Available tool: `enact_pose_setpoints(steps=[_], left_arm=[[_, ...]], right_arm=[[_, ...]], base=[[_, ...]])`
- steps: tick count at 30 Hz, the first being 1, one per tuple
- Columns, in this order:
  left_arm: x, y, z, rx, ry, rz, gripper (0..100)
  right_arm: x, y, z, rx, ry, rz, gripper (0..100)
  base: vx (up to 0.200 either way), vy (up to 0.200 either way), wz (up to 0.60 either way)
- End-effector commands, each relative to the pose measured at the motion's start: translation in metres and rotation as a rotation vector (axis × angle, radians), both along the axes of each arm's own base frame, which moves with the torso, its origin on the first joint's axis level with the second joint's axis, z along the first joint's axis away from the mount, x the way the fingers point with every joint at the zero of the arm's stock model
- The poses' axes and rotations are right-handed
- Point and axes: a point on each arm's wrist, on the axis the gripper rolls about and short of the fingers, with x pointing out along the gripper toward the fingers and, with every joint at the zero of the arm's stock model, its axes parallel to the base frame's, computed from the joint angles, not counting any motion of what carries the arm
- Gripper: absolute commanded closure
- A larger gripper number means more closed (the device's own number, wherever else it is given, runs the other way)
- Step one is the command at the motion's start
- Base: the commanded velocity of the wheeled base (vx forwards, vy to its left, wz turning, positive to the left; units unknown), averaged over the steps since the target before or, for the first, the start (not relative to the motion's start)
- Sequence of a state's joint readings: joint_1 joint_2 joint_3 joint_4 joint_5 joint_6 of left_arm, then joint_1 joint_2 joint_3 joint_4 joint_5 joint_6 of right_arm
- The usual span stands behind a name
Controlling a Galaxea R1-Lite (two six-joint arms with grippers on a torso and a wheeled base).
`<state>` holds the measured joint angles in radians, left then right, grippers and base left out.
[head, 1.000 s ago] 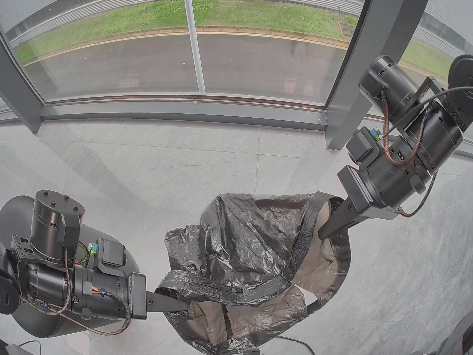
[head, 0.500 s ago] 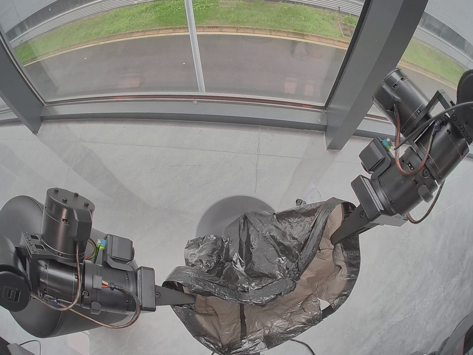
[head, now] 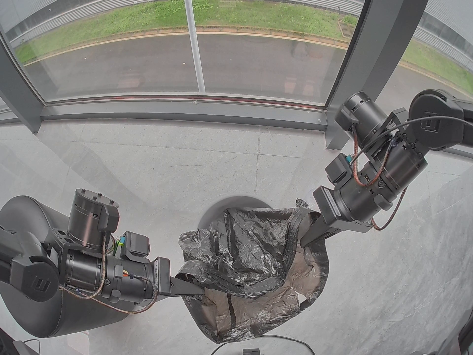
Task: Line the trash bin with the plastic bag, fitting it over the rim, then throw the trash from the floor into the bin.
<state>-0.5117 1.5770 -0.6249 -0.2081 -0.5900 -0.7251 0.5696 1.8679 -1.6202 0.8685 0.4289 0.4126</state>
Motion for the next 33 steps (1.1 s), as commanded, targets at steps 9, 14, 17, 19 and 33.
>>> enact_pose_setpoints(steps=[9, 14, 17, 19, 33], left_arm=[[0.022, -0.002, -0.017, 0.010, 0.023, 0.032, 100], [0.033, 0.000, -0.019, 0.008, 0.019, 0.059, 100], [0.042, 0.001, -0.020, 0.007, 0.021, 0.075, 100], [0.050, 0.001, -0.022, 0.007, 0.021, 0.087, 100], [0.092, 0.002, -0.026, -0.001, 0.001, 0.145, 100]], right_arm=[[0.023, 0.008, -0.024, -0.005, 0.012, -0.015, 100], [0.038, 0.013, -0.035, 0.015, -0.021, -0.029, 100], [0.045, 0.016, -0.039, 0.030, -0.043, -0.033, 100], [0.050, 0.018, -0.043, 0.037, -0.055, -0.035, 100], [0.087, 0.016, -0.068, 0.069, -0.137, -0.092, 100]], base=[[0.000, 0.000, 0.00], [0.000, 0.000, 0.00], [0.000, 0.000, 0.00], [0.000, 0.000, 0.00], [0.000, 0.000, 0.00]])
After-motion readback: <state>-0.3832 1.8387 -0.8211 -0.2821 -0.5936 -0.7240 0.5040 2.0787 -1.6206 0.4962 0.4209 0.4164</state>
